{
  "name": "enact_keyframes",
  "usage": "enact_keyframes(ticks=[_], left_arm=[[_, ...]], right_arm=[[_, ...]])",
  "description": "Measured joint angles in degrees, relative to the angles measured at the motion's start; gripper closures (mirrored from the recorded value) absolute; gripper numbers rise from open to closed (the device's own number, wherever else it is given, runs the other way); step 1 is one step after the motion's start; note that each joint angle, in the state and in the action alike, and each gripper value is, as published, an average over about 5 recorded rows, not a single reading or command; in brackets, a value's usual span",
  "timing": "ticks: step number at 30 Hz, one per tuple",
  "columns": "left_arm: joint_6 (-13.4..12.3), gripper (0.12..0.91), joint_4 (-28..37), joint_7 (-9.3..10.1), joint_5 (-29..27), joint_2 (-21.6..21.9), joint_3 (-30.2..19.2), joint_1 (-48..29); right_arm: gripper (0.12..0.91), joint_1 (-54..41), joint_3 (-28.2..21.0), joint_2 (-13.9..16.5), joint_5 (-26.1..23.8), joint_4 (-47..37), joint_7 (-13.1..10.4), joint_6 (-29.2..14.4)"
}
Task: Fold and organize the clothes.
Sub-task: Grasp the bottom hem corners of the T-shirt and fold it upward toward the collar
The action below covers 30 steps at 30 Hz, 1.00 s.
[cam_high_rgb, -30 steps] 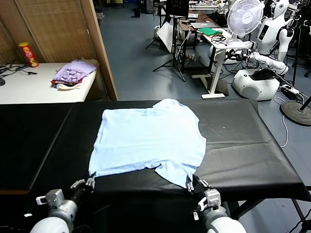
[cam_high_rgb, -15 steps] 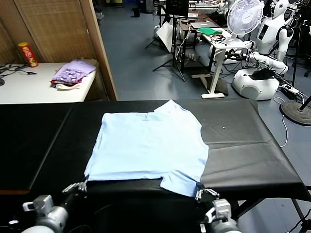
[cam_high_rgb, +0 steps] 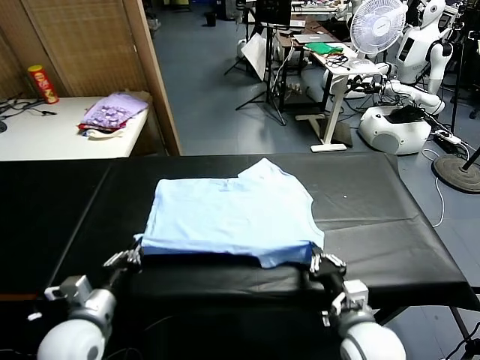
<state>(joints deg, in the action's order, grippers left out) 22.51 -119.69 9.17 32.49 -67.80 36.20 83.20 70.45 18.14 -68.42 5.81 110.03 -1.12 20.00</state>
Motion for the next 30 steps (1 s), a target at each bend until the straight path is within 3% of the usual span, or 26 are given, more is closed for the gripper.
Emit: enact_keyframes(ticks=[11, 20, 23, 26, 28, 30], left_arm=[[-1.3, 0.902, 8.9, -0.22, -4.2, 1.5, -3.1, -6.6], [-1.6, 0.902, 12.1, -0.39, -4.9, 2.0, -3.8, -8.3], [-1.6, 0.902, 12.7, -0.33, -4.8, 2.3, -4.1, -9.2], [-1.6, 0.898, 13.6, -0.14, -4.7, 2.3, -4.5, -10.2], [-1.5, 0.861, 13.9, -0.07, -4.6, 2.2, -4.7, -10.8], [-1.5, 0.773, 14.0, -0.13, -4.5, 2.2, -4.7, -11.0]], right_arm=[[0.904, -8.6, -4.4, 3.4, -5.4, -8.4, 4.6, -5.1], [0.887, -12.7, -5.6, 4.3, -4.0, -12.2, 4.9, -5.3], [0.778, -12.0, -5.1, 4.2, -1.4, -11.6, 4.4, -4.2], [0.611, -10.2, -4.2, 3.9, 0.9, -9.6, 3.4, -2.5], [0.494, -8.4, -3.4, 3.7, 2.3, -7.8, 2.6, -1.0], [0.395, -6.2, -2.4, 3.4, 3.8, -5.6, 1.8, 0.7]])
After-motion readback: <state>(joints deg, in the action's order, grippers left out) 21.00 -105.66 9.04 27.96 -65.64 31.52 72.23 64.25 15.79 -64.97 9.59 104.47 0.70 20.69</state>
